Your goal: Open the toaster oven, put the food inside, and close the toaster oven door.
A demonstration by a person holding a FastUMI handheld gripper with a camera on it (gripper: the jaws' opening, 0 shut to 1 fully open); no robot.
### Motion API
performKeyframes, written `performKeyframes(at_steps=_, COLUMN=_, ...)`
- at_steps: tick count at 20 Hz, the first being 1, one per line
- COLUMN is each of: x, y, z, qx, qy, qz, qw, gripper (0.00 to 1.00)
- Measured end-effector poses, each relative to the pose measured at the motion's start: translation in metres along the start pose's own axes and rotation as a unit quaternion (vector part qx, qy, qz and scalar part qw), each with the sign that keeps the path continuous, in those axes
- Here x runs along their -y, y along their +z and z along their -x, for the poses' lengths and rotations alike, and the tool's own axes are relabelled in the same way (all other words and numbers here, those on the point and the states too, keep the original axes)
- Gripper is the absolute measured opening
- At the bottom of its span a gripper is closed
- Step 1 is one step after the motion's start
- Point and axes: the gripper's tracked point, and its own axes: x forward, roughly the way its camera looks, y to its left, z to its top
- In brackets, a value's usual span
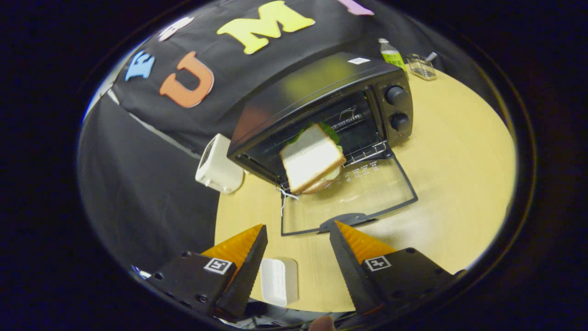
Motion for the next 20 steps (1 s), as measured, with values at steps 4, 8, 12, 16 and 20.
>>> performKeyframes(at_steps=4, x=0.016, y=-0.015, z=0.006, qx=0.008, qy=-0.036, qz=0.054, qw=0.998, gripper=0.90)
performKeyframes(at_steps=8, x=0.034, y=-0.023, z=-0.006, qx=0.019, qy=-0.075, qz=0.106, qw=0.991, gripper=0.95)
performKeyframes(at_steps=12, x=0.052, y=-0.040, z=-0.035, qx=0.004, qy=-0.099, qz=0.138, qw=0.985, gripper=0.95)
performKeyframes(at_steps=16, x=0.069, y=-0.050, z=-0.066, qx=-0.009, qy=-0.121, qz=0.140, qw=0.983, gripper=0.96)
performKeyframes(at_steps=20, x=0.078, y=-0.052, z=-0.084, qx=-0.005, qy=-0.143, qz=0.130, qw=0.981, gripper=0.96)
